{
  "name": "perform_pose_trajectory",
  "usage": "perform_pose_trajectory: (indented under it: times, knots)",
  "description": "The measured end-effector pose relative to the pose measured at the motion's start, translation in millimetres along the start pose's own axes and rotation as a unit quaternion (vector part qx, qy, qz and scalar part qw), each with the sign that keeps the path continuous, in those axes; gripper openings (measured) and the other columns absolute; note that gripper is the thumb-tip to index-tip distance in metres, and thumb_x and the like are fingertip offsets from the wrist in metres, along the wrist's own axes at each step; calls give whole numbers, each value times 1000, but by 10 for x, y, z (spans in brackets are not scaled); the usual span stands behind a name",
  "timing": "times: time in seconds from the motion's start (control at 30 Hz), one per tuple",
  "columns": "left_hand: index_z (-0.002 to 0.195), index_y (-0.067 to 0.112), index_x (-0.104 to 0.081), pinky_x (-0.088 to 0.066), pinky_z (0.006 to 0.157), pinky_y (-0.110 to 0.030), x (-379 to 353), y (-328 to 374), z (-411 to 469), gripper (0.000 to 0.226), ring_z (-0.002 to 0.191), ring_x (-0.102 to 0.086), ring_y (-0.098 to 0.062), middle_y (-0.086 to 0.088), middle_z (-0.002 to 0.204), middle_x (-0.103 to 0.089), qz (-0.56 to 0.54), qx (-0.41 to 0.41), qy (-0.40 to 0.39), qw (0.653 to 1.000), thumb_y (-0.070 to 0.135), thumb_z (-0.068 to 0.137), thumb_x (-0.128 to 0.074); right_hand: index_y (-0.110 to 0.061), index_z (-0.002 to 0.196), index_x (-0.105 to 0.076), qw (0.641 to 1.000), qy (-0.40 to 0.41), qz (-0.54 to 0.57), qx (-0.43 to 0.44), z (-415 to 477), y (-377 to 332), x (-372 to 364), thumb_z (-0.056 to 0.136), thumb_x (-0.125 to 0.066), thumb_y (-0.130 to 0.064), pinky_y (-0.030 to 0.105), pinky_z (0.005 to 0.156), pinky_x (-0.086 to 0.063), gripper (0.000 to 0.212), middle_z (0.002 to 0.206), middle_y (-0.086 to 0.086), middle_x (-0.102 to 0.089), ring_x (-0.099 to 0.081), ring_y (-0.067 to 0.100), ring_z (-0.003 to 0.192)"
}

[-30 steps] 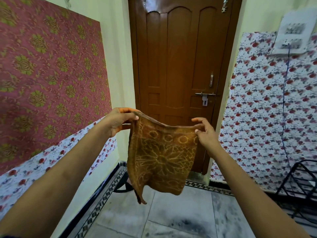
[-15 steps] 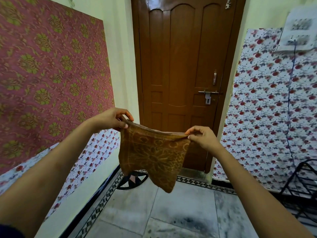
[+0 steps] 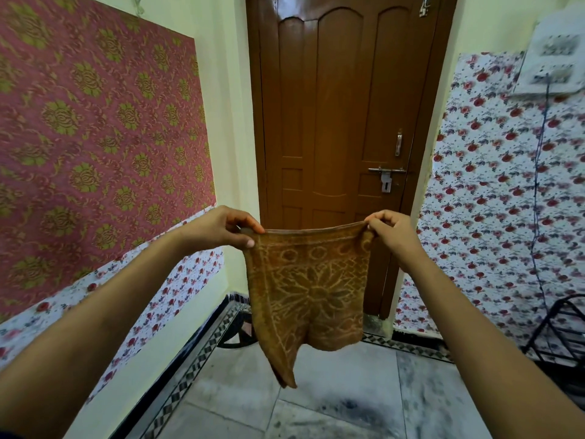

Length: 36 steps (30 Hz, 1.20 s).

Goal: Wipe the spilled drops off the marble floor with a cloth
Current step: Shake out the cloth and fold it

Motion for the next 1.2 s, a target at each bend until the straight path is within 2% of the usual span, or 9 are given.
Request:
perform_pose_trajectory:
  times: [0.17,0.27,0.37,0.5,0.57,0.7,0.83,1.03,1.2]
  knots:
    - [91,11,-64,-54,67,-17,81,13,30,38,80,-68,-11,6,77,-70,-118,-15,56,991,27,59,-78,-20,85,-60,998,-16,64,-20,-40,-28,-7,89,-54,-3,28,74,-50,19,85,2,-60,-57,17,85]
    - [95,16,-64,-55,74,-24,184,-6,78,46,91,-68,-18,0,87,-69,-159,-17,89,983,32,56,-82,-19,93,-50,982,-27,183,-41,-63,-69,3,91,-53,0,24,70,-55,19,91,2,-57,-58,15,87]
    - [89,22,-73,-55,73,-23,232,23,84,55,87,-68,-15,1,86,-71,-209,-27,48,976,46,43,-90,-18,104,-49,949,-57,304,-58,-82,-160,-16,89,-54,0,22,65,-57,24,95,6,-59,-60,15,85]
    - [74,22,-73,-56,66,-24,210,136,40,44,75,-66,-14,0,78,-67,-278,-53,-37,958,40,40,-93,-17,114,-55,901,-184,390,-51,-102,-352,-100,52,-89,-26,28,71,-56,71,84,1,-68,-65,13,78]
    - [71,21,-72,-56,65,-25,179,257,37,39,73,-66,-15,0,80,-67,-294,-80,-62,951,36,42,-93,-17,113,-57,887,-230,399,-33,-118,-453,-150,43,-93,-31,26,72,-55,80,80,-3,-67,-64,9,74]
    - [73,22,-72,-55,70,-24,-39,615,145,28,79,-64,-12,2,84,-66,-273,-128,-101,948,32,53,-89,-21,96,-66,893,-271,358,-8,-181,-666,-454,38,-93,-37,24,67,-52,66,80,-7,-67,-62,6,71]
    - [80,21,-70,-53,74,-24,-210,868,286,13,81,-64,-11,5,82,-66,-219,-159,-40,962,18,70,-78,-23,78,-73,881,-280,381,7,-276,-817,-737,47,-89,-28,21,63,-54,36,77,-4,-69,-65,8,70]
    - [92,21,-53,-50,69,-18,-195,901,356,31,76,-61,-5,5,81,-61,-169,-170,80,967,9,72,-74,-13,89,-61,914,-208,345,41,-304,-882,-733,73,-63,-8,21,64,-54,17,75,-5,-70,-66,8,73]
    - [83,20,-53,-43,56,-14,-176,849,362,21,63,-52,-2,4,74,-56,-147,-140,145,968,10,79,-71,-16,101,-56,929,-183,320,46,-240,-894,-732,72,-65,-12,25,78,-56,30,105,6,-64,-65,16,93]
Point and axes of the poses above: each hand's wrist, its own z-axis towards the middle knuckle, its own x-axis out of the back of the hand, y = z × x, the point moved 7 cm from there along z, towards the middle knuckle
